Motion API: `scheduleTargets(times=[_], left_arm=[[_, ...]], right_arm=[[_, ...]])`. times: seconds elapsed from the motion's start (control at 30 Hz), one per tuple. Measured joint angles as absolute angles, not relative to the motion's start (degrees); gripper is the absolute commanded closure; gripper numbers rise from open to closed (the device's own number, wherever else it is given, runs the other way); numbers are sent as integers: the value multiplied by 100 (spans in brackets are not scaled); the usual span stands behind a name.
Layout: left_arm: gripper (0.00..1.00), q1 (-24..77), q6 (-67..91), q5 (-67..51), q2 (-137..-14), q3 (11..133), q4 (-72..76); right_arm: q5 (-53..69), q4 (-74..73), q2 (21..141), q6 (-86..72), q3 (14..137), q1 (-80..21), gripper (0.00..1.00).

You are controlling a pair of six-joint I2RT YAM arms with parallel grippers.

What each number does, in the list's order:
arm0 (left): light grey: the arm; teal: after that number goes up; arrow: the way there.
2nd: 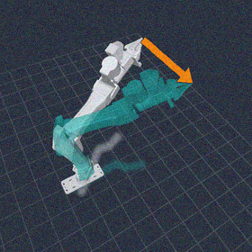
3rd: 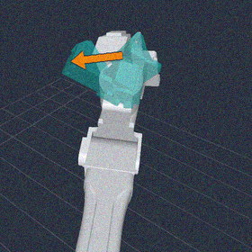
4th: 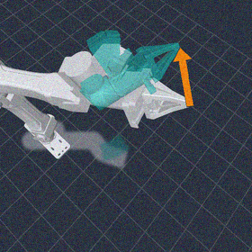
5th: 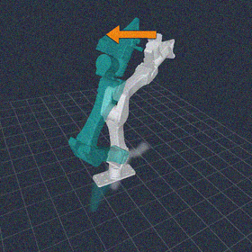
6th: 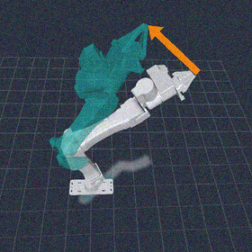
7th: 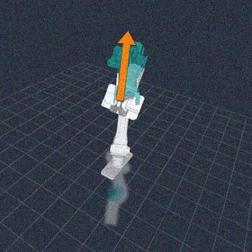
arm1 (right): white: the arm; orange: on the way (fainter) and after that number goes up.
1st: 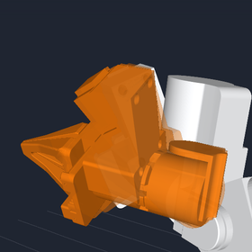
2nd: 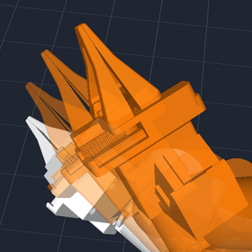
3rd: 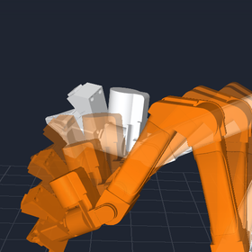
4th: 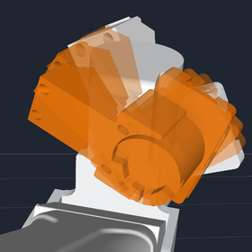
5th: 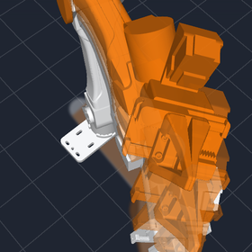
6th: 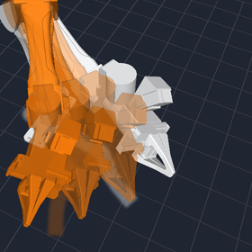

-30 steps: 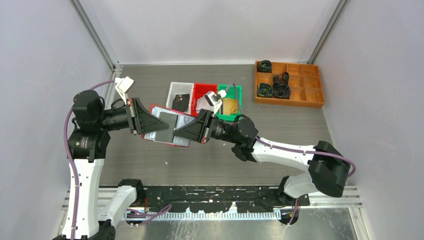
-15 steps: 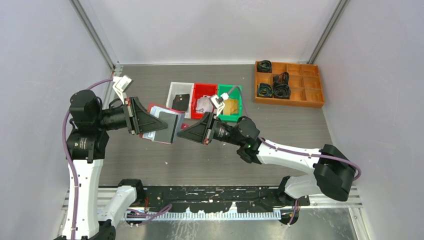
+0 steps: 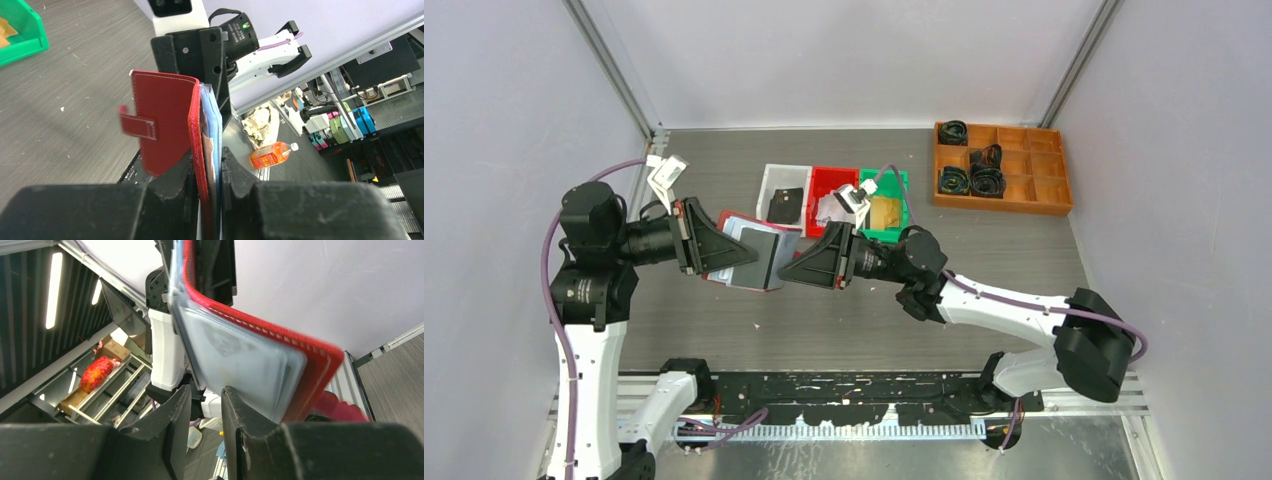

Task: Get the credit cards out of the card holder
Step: Remove the credit card from the card holder.

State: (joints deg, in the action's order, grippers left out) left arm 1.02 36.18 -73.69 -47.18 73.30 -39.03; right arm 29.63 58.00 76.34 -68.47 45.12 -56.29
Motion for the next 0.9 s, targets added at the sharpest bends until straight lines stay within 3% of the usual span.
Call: scheduleTargets(times=[0.3, 0.73, 0.9], left_arm=[[89, 102, 3089, -7247, -4729, 7424, -4438], [88, 99, 2998, -7107, -4740, 7470, -4510], [88, 97, 3111, -7083, -4757, 7470, -4440]], right_arm=[[3190, 4602, 6987, -6420, 4925, -5564, 49], [3361, 3581, 7365, -5920, 5583, -5566, 49], [3415, 3524, 7467, -5859, 5717, -5590, 57]])
